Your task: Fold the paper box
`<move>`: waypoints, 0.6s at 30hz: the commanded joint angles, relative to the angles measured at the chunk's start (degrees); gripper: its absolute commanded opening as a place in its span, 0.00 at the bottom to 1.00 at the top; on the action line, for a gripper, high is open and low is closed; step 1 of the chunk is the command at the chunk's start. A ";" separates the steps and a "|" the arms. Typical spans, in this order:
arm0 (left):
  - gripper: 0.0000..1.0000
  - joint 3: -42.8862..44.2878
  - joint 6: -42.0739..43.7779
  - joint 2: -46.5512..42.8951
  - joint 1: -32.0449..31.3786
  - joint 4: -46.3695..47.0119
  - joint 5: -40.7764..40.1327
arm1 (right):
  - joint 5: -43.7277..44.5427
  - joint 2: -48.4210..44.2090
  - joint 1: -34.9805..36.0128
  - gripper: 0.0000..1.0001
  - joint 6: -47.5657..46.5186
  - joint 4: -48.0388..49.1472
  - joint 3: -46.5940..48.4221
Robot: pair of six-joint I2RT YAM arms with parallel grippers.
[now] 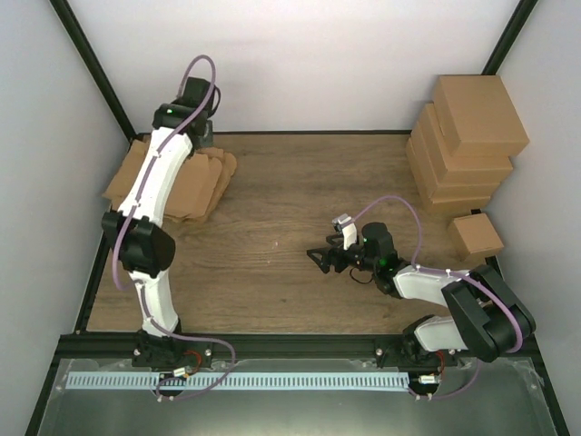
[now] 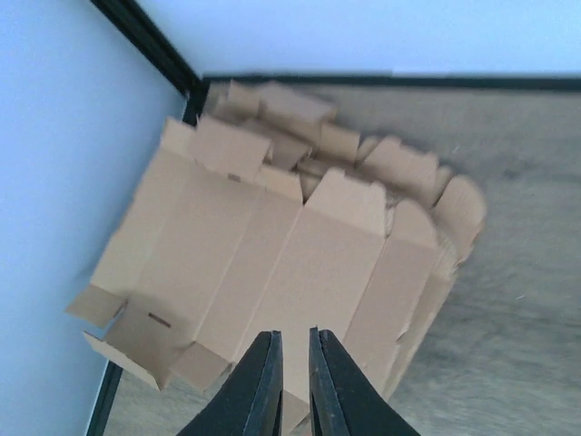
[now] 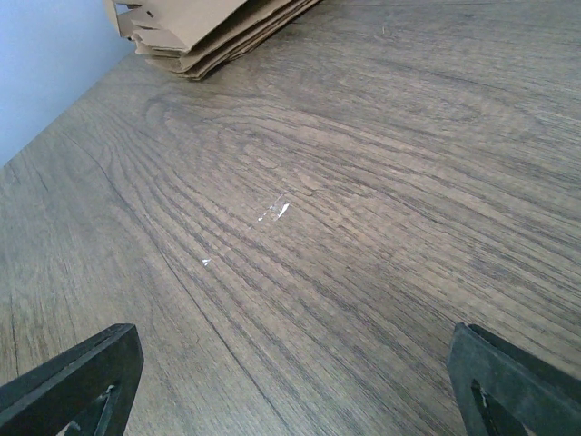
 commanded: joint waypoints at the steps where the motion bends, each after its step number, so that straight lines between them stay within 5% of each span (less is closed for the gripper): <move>1: 0.11 5.28 -0.32 -7.78 -2.63 -2.07 -1.03 | 0.25 -0.51 0.34 0.95 0.03 1.45 1.03; 7: 0.15 -1.80 -0.01 -16.50 -2.93 4.11 7.43 | 0.40 -0.79 0.34 0.95 0.00 1.30 0.94; 13: 0.56 -18.54 2.82 -17.28 -3.00 11.51 9.69 | 0.64 -1.33 0.30 0.95 -0.02 0.78 0.90; 18: 0.86 -22.58 3.70 -10.22 -2.96 13.74 4.45 | 1.06 -2.38 0.34 0.95 -0.02 0.92 0.34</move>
